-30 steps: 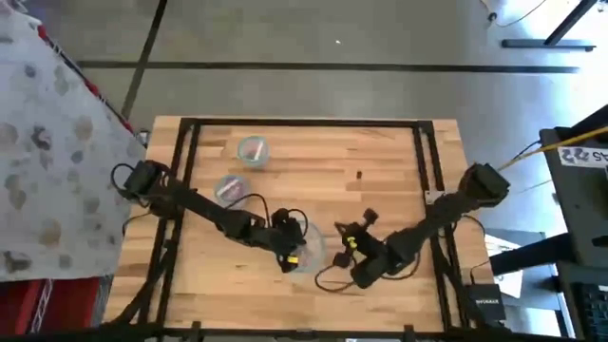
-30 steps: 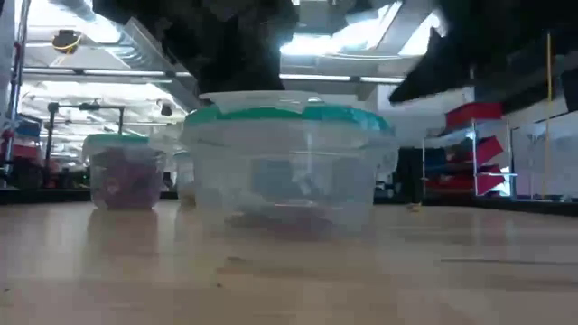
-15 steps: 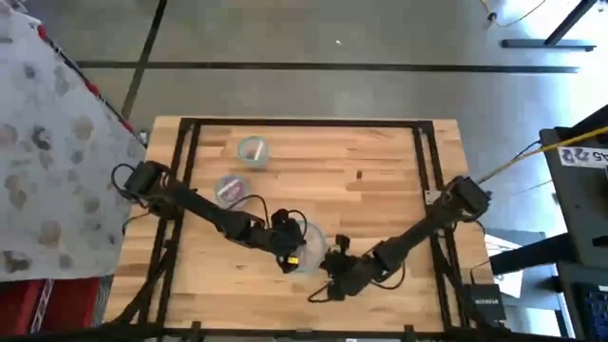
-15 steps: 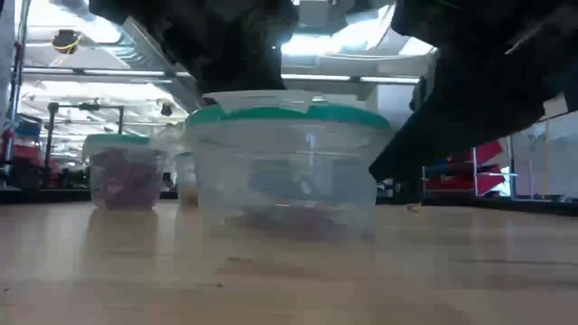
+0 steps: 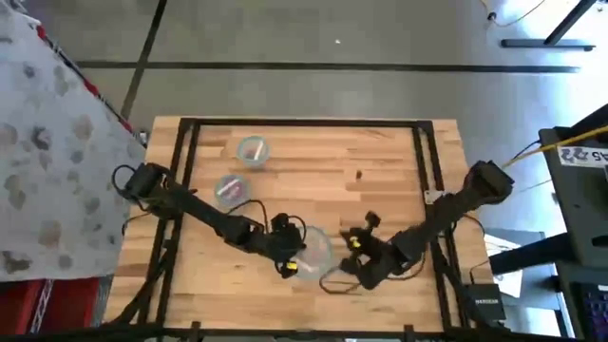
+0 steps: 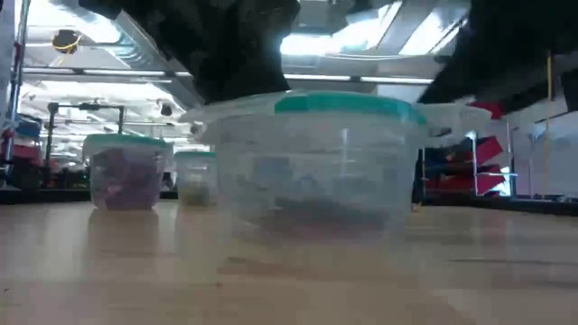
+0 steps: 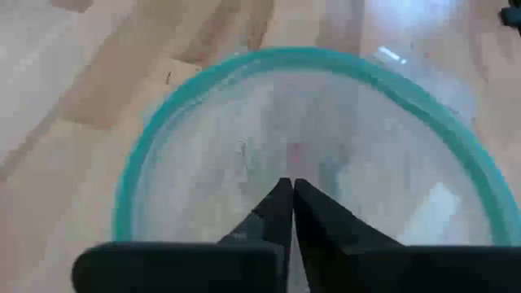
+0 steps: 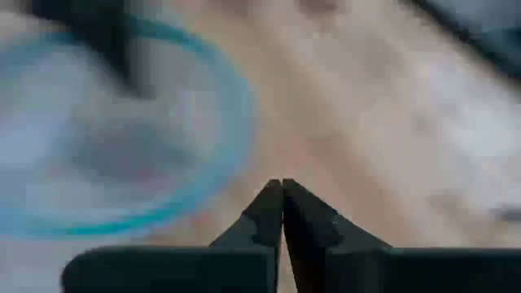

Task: Sort candy
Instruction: Close the large transparent bin

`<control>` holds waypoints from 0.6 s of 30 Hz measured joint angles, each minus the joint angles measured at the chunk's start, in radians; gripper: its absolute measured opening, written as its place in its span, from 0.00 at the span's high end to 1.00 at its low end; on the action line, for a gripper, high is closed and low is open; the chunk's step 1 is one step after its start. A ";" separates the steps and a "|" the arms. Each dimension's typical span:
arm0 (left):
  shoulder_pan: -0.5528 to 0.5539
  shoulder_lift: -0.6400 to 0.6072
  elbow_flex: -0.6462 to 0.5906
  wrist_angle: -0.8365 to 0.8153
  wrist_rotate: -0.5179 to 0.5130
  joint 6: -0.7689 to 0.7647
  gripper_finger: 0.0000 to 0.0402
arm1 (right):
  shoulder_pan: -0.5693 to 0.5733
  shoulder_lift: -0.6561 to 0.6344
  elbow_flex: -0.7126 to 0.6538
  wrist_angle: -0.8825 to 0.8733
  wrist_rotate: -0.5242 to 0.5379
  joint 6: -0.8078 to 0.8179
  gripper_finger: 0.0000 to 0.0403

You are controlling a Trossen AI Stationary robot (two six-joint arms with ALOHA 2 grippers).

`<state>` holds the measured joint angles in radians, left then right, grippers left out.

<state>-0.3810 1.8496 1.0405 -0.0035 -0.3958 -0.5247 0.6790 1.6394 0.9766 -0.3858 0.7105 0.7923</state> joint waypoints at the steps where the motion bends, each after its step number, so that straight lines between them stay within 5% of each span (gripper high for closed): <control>1: 0.000 0.000 0.000 -0.001 -0.003 -0.001 1.00 | 0.009 0.007 -0.002 0.036 -0.042 -0.023 1.00; 7: 0.000 0.000 0.000 0.000 -0.010 -0.001 1.00 | 0.034 0.037 -0.002 0.113 -0.154 -0.030 1.00; 18: 0.003 0.016 -0.003 -0.013 -0.011 -0.020 1.00 | -0.055 0.173 -0.002 0.210 -0.153 -0.041 1.00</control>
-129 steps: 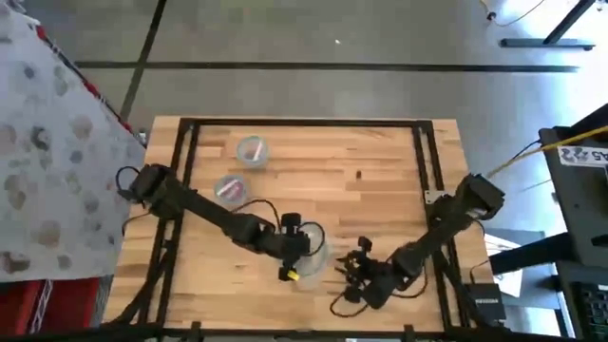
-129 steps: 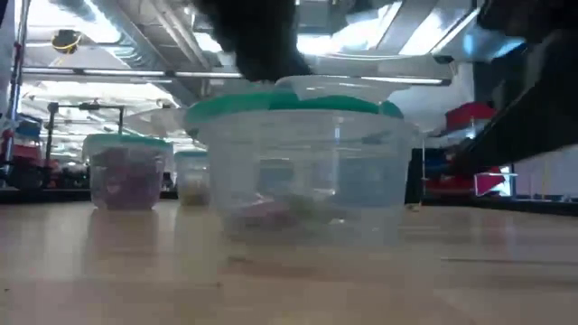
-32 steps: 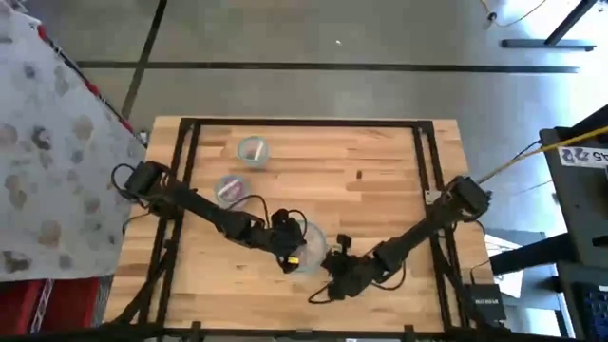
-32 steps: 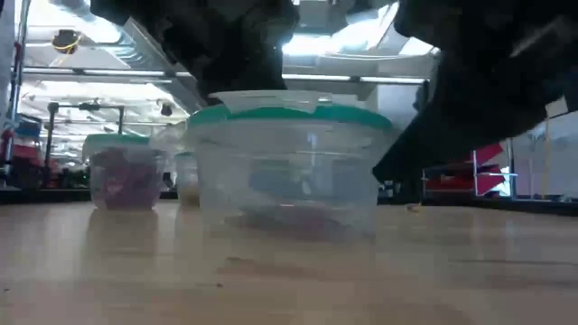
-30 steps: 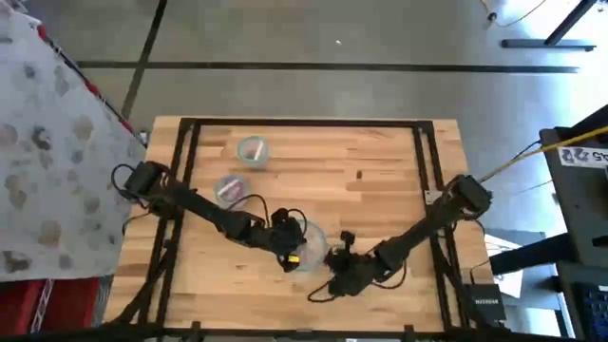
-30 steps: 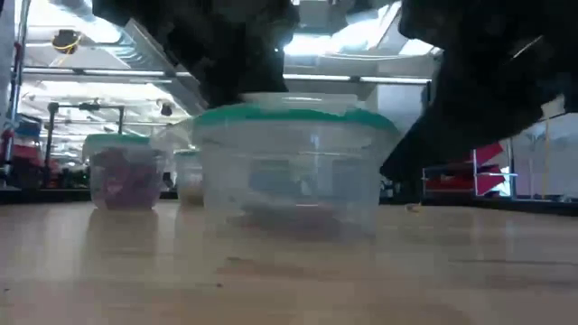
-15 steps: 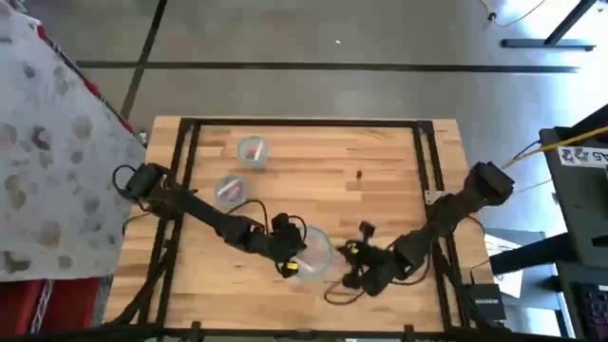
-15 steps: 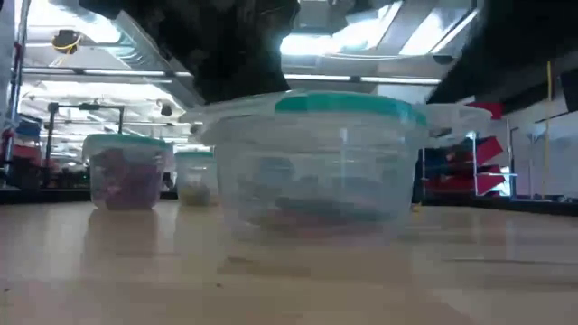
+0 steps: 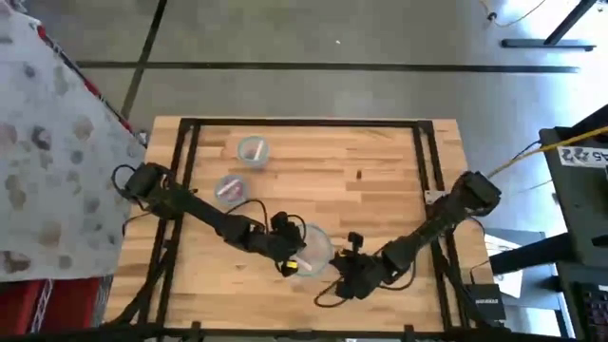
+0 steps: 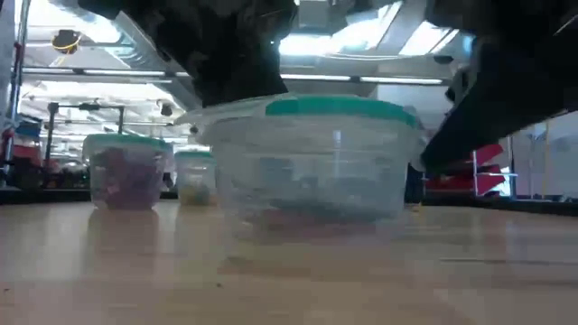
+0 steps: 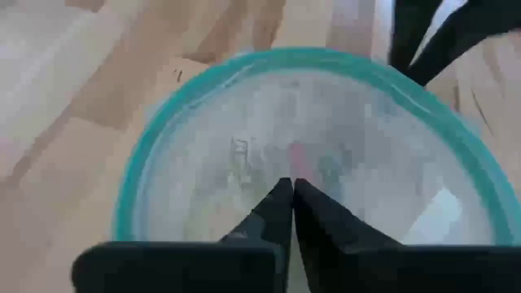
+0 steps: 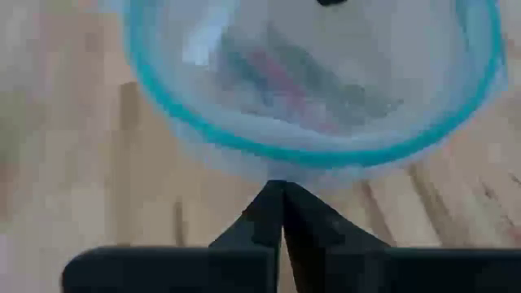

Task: Sort candy
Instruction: Close the large transparent bin

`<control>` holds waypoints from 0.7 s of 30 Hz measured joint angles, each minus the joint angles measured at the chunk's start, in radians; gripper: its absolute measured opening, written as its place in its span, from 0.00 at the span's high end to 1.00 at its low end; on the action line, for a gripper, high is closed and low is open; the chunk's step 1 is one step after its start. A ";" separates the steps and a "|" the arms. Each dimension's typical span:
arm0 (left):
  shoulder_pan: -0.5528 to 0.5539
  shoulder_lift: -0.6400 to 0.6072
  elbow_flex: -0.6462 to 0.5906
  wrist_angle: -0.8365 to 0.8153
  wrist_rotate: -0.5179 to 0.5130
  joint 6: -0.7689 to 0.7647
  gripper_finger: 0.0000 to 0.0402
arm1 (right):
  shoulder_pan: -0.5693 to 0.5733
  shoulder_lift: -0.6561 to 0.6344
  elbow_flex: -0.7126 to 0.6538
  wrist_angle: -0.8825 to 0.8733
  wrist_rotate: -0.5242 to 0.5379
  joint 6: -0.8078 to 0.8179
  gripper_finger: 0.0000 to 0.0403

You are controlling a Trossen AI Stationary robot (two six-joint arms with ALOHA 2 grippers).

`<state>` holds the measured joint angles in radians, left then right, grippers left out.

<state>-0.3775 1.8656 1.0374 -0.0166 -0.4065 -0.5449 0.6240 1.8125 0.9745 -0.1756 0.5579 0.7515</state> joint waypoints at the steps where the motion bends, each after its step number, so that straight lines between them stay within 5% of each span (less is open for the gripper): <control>1: 0.000 0.003 0.001 -0.001 -0.002 -0.004 1.00 | -0.006 0.004 0.000 0.000 0.002 0.000 1.00; 10: -0.006 0.009 0.002 0.011 -0.022 -0.020 1.00 | -0.010 -0.028 -0.005 -0.139 0.141 0.024 1.00; 16: -0.013 -0.037 0.023 -0.007 -0.079 0.039 1.00 | -0.013 -0.146 0.002 -0.446 0.379 0.244 1.00; 21: -0.013 -0.079 0.064 -0.014 -0.125 0.115 1.00 | 0.025 -0.244 0.004 -0.484 0.350 0.245 1.00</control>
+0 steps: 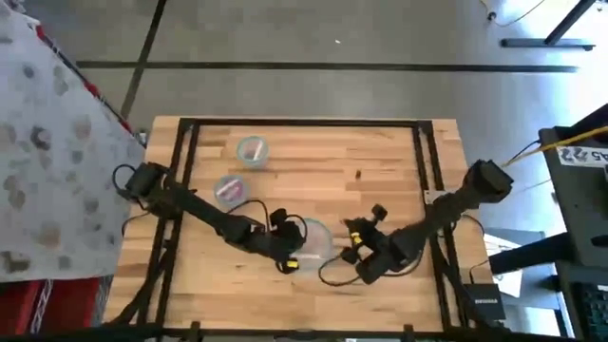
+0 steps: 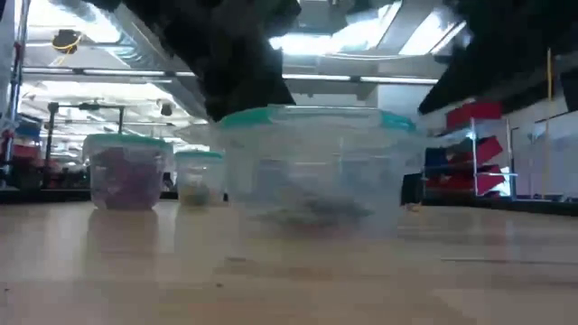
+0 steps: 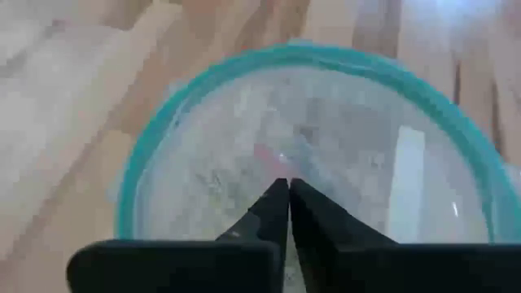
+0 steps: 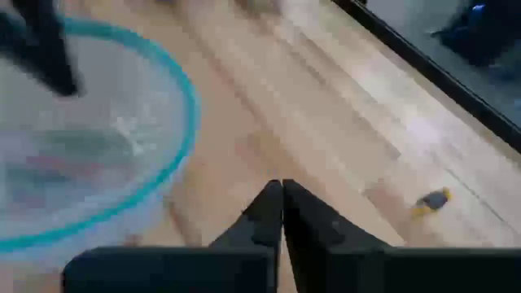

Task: Sort candy
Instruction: Close the large transparent bin

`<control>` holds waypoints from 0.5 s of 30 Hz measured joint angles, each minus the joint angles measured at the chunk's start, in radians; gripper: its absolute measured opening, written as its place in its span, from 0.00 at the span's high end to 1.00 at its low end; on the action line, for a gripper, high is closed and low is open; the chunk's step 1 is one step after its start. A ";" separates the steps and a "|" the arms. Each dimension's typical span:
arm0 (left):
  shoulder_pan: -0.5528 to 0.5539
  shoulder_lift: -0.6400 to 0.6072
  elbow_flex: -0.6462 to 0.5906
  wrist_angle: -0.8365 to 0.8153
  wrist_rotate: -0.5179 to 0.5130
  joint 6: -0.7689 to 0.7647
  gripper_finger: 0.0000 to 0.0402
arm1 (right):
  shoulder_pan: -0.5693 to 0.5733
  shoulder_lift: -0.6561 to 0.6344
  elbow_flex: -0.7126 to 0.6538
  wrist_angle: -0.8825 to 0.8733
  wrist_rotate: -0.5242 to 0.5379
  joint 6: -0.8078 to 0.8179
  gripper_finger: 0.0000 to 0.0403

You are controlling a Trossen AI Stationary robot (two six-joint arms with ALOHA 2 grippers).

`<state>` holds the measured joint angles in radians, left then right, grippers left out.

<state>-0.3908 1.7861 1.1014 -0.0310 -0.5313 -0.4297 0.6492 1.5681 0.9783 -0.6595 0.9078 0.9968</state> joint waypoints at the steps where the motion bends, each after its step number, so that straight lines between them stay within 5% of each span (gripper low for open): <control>1: 0.000 -0.008 0.010 0.006 -0.004 0.016 1.00 | 0.011 -0.004 0.000 0.045 -0.035 -0.037 1.00; 9: 0.003 -0.009 0.035 -0.054 0.068 0.034 1.00 | 0.057 0.104 -0.001 0.538 -0.472 -0.347 1.00; 15: 0.015 0.000 0.036 -0.126 0.138 -0.028 1.00 | 0.009 0.200 -0.002 0.525 -0.494 -0.346 1.00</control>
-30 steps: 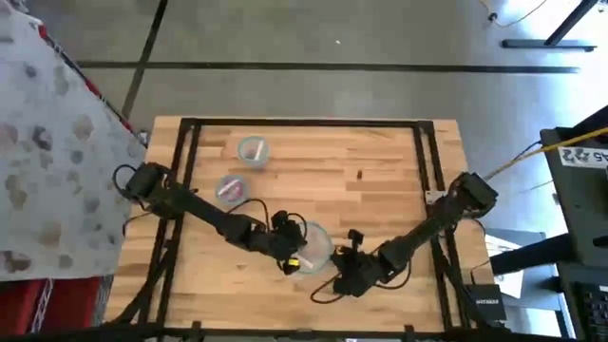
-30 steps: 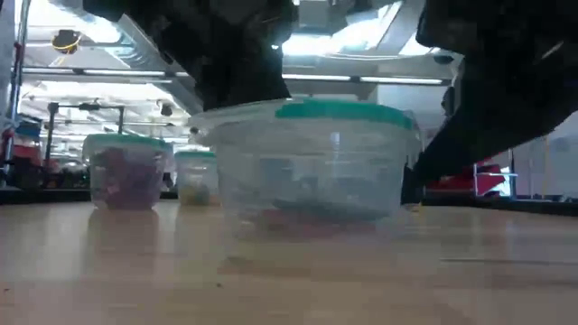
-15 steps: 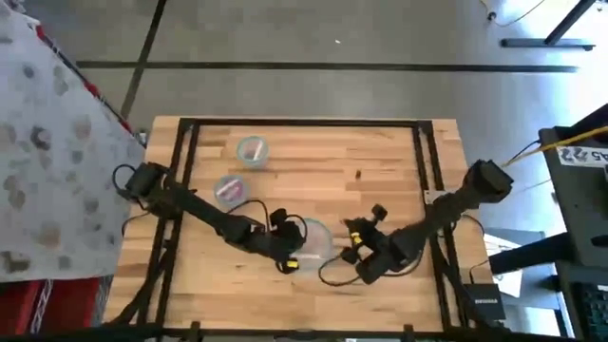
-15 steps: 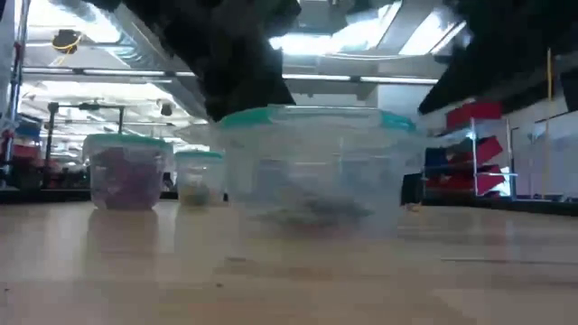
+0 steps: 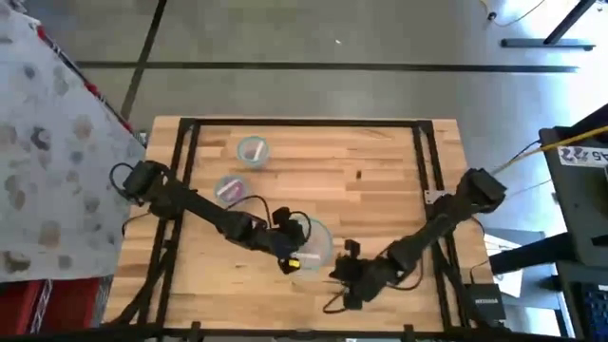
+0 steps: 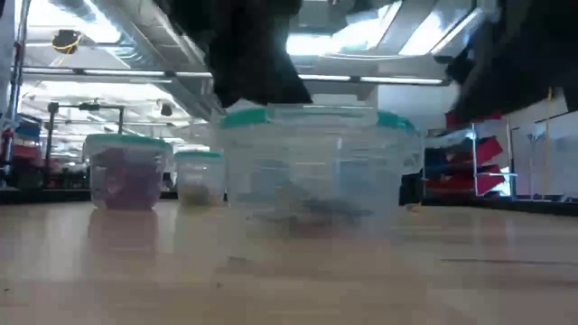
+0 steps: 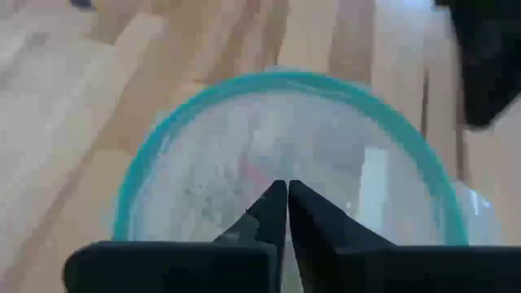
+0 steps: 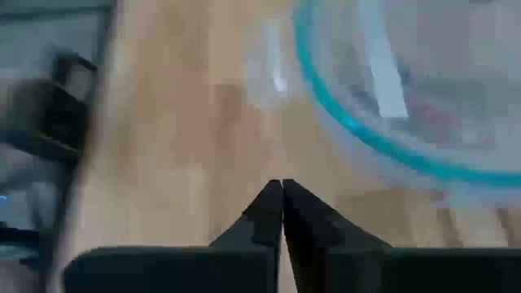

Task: Sort candy
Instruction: Close the large transparent bin

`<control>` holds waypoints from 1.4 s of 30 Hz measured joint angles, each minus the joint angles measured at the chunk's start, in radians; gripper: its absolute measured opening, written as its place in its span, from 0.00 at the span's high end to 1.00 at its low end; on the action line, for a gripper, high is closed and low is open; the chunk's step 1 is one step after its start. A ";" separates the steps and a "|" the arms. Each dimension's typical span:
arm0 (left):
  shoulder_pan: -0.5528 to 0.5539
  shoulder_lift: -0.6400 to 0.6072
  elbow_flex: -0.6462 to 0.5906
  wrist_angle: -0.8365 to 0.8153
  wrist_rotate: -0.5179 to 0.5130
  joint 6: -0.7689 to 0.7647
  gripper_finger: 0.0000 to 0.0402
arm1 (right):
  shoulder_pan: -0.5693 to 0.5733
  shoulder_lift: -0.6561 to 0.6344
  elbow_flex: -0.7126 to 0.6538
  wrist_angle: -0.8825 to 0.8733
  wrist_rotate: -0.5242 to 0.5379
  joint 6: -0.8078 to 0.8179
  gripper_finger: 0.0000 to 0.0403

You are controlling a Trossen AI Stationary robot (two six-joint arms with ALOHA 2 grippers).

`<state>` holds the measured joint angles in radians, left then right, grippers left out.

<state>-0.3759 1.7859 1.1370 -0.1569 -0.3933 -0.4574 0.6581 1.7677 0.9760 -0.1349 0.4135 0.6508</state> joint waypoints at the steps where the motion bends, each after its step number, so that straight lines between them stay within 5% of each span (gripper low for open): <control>1: -0.001 0.000 0.000 -0.001 0.015 -0.011 1.00 | -0.007 0.003 0.000 -0.004 0.014 -0.002 1.00; 7: -0.004 0.008 0.001 -0.018 0.062 -0.080 1.00 | -0.069 -0.033 0.000 -0.155 0.184 0.020 1.00; 13: -0.005 0.011 0.001 -0.020 0.039 -0.074 1.00 | -0.099 -0.120 0.000 -0.427 0.473 0.220 1.00; 17: -0.005 0.009 0.008 -0.014 0.016 -0.049 1.00 | -0.069 -0.153 0.001 -0.315 0.316 0.117 1.00; 20: 0.004 0.016 0.008 -0.022 0.014 -0.042 1.00 | -0.045 -0.136 0.000 -0.110 0.089 -0.003 1.00; 23: 0.006 0.023 0.001 -0.014 0.013 -0.048 1.00 | -0.022 -0.085 0.002 0.090 -0.005 -0.083 1.00; 42: 0.023 0.072 -0.062 0.036 0.057 -0.113 1.00 | -0.114 0.100 0.001 0.111 0.206 -0.029 1.00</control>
<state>-0.3527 1.8584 1.0752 -0.1211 -0.3362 -0.5705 0.5441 1.8675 0.9767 -0.0238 0.6190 0.6217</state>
